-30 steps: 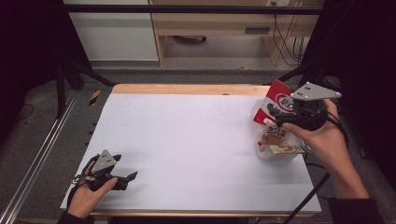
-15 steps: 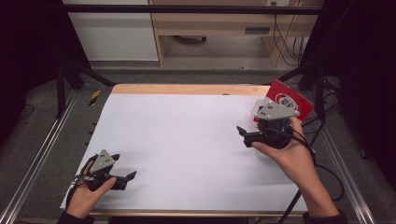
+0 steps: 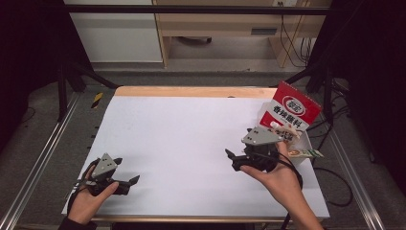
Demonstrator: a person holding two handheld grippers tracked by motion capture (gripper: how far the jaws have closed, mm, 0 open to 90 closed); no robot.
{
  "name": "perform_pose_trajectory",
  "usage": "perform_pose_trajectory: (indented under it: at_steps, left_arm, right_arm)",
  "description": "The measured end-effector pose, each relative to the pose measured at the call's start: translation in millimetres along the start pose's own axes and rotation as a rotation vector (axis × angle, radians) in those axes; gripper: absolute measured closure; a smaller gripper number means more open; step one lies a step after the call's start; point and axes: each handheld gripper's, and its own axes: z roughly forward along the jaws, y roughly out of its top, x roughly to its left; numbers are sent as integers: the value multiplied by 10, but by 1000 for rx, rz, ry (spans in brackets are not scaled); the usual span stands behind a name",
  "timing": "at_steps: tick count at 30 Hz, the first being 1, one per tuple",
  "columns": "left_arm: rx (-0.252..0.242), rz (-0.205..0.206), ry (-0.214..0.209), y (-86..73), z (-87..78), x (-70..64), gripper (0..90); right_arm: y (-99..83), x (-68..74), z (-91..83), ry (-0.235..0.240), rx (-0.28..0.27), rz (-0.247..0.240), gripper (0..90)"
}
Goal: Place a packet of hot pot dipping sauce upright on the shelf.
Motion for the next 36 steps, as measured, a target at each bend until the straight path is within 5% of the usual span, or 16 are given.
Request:
perform_pose_trajectory:
  at_steps: [18, 36]
  left_arm:
    - [2, -1, 3, -8, -1, 10, 67]
    - [5, 4, 10, -10, 2, 10, 67]
  right_arm:
    - [-590, 298, 292, 49, 60, 79, 106]
    - [-719, 402, 607, 66, 87, 113, 94]
